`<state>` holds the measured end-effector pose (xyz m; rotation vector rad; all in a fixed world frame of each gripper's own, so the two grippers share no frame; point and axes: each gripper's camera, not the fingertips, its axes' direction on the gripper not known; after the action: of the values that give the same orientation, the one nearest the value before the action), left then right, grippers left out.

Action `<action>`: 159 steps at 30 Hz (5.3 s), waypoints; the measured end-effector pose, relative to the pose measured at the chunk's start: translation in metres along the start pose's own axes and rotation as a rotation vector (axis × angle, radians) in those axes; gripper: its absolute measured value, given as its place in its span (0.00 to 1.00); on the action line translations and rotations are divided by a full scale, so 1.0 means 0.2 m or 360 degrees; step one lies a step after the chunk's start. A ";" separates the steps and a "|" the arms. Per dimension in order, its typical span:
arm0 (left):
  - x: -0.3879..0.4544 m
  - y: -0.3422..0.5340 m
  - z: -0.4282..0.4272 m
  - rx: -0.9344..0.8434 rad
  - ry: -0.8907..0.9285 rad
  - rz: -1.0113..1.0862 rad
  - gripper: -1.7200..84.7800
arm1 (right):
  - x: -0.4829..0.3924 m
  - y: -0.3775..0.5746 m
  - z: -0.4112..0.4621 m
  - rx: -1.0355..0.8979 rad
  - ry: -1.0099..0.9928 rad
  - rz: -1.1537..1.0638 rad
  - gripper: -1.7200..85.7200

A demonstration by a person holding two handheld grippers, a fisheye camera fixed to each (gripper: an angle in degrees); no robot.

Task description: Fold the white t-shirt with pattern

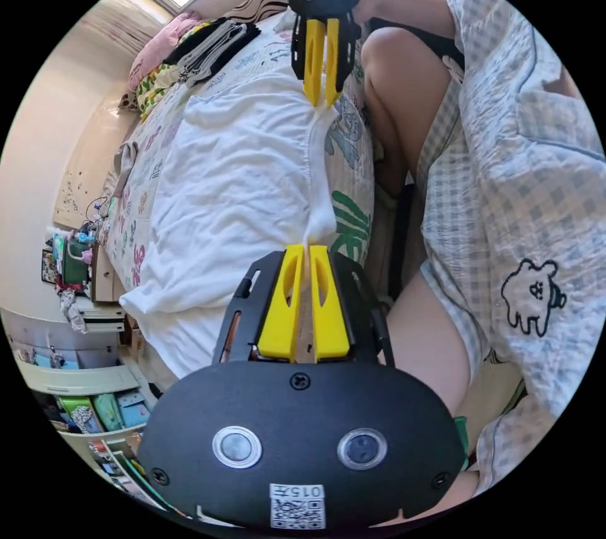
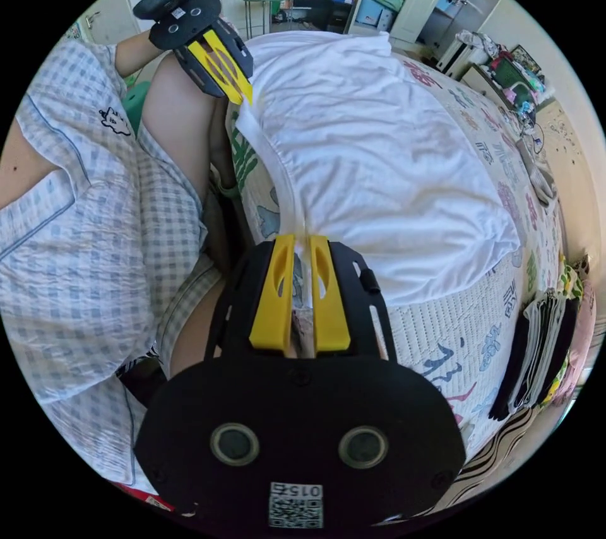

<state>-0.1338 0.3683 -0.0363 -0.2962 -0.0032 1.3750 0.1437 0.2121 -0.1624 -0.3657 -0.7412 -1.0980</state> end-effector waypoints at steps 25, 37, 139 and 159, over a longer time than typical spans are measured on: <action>-1.25 0.26 -0.31 0.0648 0.0401 -0.0638 0.02 | 0.39 -0.41 -0.02 0.0023 -0.0049 -0.0024 0.13; -1.90 0.19 -0.41 0.0568 -0.0242 -0.0986 0.02 | 1.43 -0.62 -0.63 0.0428 0.0689 0.0746 0.01; -3.22 0.89 0.00 0.0426 -0.0293 -0.1908 0.10 | 3.04 -0.48 -1.25 0.0674 0.0453 0.1220 0.14; -3.49 0.06 0.52 0.0291 -0.0140 -0.1509 0.10 | 3.22 -0.25 -1.34 0.0629 0.0571 0.1385 0.12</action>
<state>-0.3026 -0.2809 0.1806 -0.0529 -0.0806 0.4392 0.3572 -0.4029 0.0947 -0.1140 -0.3855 -0.1706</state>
